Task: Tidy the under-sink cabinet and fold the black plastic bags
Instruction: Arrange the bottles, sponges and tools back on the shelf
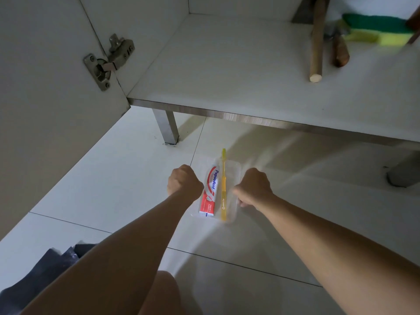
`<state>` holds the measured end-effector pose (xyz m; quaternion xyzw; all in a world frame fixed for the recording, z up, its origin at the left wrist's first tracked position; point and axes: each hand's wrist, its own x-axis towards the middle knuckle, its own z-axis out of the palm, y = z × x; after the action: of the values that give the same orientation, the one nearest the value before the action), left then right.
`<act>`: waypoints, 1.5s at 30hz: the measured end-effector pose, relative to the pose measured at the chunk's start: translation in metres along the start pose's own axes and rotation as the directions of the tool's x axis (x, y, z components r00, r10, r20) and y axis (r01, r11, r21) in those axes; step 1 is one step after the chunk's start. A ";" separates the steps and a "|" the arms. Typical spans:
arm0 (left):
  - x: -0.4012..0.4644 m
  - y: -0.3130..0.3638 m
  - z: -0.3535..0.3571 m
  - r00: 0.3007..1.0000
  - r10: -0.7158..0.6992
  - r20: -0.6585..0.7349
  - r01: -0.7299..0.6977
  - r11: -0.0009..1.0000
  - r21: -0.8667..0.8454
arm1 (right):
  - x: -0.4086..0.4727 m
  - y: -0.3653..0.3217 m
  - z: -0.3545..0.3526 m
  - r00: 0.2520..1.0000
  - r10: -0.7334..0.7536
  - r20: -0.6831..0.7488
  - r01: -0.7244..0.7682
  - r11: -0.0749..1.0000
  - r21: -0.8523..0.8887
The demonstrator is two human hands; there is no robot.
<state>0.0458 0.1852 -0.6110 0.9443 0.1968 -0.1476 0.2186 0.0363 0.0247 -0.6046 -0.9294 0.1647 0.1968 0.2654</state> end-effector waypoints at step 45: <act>-0.253 0.153 -0.357 0.867 0.495 0.058 -0.460 0.838 -0.294 | -0.280 -0.068 -0.366 0.847 -0.433 -0.310 0.500 0.845 0.186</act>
<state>-0.0414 0.1494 -0.1568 0.9128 -0.0418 -0.1219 0.3877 -0.0773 -0.0679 -0.1623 -0.9156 -0.0110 -0.0191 0.4014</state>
